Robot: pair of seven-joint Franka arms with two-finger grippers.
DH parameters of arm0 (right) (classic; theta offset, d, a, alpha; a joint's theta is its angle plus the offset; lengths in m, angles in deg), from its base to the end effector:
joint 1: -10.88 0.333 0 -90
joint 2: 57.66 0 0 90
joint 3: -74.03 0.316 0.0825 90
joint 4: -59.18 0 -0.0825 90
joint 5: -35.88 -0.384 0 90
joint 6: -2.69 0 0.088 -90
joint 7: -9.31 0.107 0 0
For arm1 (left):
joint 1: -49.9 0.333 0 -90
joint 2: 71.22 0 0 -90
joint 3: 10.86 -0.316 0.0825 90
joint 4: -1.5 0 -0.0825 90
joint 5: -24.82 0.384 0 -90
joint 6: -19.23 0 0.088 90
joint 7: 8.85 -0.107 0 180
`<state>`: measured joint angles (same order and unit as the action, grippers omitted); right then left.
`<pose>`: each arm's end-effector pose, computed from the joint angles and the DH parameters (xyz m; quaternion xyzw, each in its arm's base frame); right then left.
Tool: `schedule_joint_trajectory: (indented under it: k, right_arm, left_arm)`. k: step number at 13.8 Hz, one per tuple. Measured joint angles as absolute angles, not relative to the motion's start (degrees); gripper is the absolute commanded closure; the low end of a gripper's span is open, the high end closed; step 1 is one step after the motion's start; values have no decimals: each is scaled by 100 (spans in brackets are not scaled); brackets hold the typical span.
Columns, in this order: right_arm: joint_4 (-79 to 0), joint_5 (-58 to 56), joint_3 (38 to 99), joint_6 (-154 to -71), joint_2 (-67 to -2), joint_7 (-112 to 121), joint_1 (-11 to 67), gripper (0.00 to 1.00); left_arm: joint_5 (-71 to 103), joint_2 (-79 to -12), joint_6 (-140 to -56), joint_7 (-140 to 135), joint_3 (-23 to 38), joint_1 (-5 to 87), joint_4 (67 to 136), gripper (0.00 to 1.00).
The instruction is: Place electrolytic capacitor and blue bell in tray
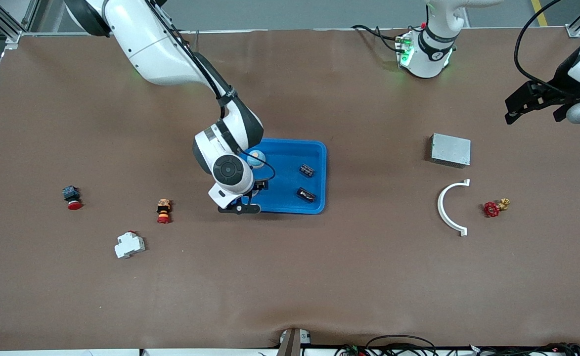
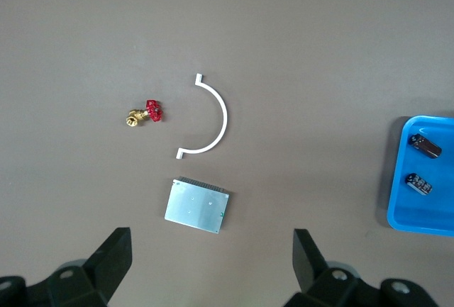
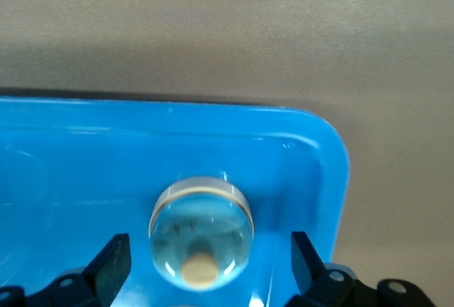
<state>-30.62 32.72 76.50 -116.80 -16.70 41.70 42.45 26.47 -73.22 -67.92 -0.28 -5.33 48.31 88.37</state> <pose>0.5637 0.3797 0.2077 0.9945 -0.0054 -0.1023 0.0226 0.5349 -0.0647 0.6647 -0.9996 -0.0136 -0.0218 0.0132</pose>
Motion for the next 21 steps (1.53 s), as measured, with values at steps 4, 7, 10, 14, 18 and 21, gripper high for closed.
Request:
schedule_joint_trajectory:
  k: [4,7,10,14,18,21]
  right_arm:
    - [-2929,3271,7615,-10325,-2610,4170,4205,0]
    - [-2906,3271,7569,-9195,-3573,3799,4026,0]
    - [-2917,3282,7529,-8464,-4406,3014,3502,0]
    - [-2987,3402,7486,-8098,-5032,1981,2528,0]
    - [-3012,3519,7473,-8098,-5118,1057,1592,0]
    - [-3011,3512,7473,-8098,-5122,820,1111,0]
  left_arm:
    - [2647,-7325,-6779,-28,-533,4833,8853,0]
    - [2647,-7331,-6774,-28,-533,4834,8858,0]
    - [2647,-7335,-6771,-28,-533,4834,8860,0]
    - [2647,-7335,-6771,-15,-517,4830,8860,0]
    - [2647,-7335,-6771,99,-494,4819,8860,0]
    - [2647,-7335,-6771,132,-488,4818,8860,0]
